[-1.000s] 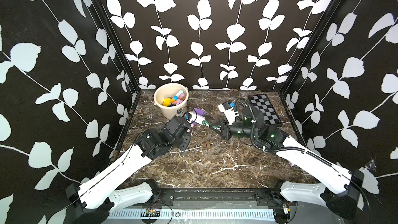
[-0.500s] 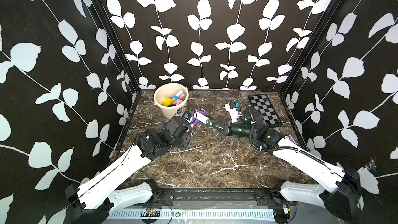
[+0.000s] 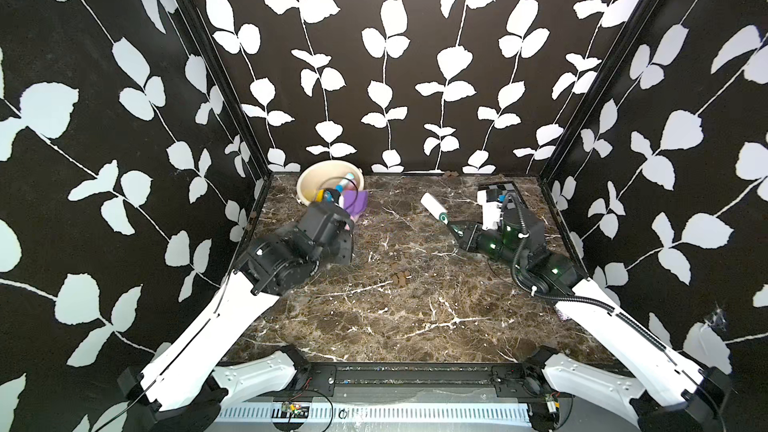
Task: Brush the soil off the hand trowel and place it into the bucket
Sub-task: Place the hand trowel in the bucket.
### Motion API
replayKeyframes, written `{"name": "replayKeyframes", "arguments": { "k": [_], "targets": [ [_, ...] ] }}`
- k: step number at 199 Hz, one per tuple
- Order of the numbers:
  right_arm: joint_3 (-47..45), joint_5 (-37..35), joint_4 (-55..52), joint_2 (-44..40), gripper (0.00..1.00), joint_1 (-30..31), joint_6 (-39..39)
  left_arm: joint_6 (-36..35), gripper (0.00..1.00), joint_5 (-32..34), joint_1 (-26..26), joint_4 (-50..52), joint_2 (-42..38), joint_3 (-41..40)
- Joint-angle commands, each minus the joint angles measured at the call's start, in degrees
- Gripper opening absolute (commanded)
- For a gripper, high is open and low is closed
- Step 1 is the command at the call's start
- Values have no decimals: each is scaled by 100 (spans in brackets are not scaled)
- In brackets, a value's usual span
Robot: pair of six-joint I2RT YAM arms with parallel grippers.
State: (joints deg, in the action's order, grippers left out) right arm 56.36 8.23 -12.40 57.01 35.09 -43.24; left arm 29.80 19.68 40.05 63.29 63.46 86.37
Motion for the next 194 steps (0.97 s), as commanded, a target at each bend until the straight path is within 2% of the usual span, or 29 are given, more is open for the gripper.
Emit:
{"name": "replayKeyframes", "arguments": {
  "k": [1,48,75,99,149,185,194],
  "targets": [
    [-267,-471,390,-109,0,-27,-26,865,0,-335,-535,-66,294,423],
    [-350,-252,469,-50,0,-29,-263,3190,0,-347,-1379,-214,944,1023],
    [-499,-235,609,-119,0,-29,-420,3838,0,-1250,-1950,-835,1216,994],
    [-546,-240,592,-207,0,-29,-430,4444,0,-1904,-2391,-611,1652,1253],
    [-564,-278,501,-344,0,-27,-404,4780,0,-2339,-2740,-218,2618,2101],
    [-512,-302,355,-440,0,-29,-331,4618,0,-2351,-2981,-122,3437,2784],
    [-497,-344,290,-484,0,-29,-287,4302,0,-2361,-3017,41,3625,2976]
  ]
}}
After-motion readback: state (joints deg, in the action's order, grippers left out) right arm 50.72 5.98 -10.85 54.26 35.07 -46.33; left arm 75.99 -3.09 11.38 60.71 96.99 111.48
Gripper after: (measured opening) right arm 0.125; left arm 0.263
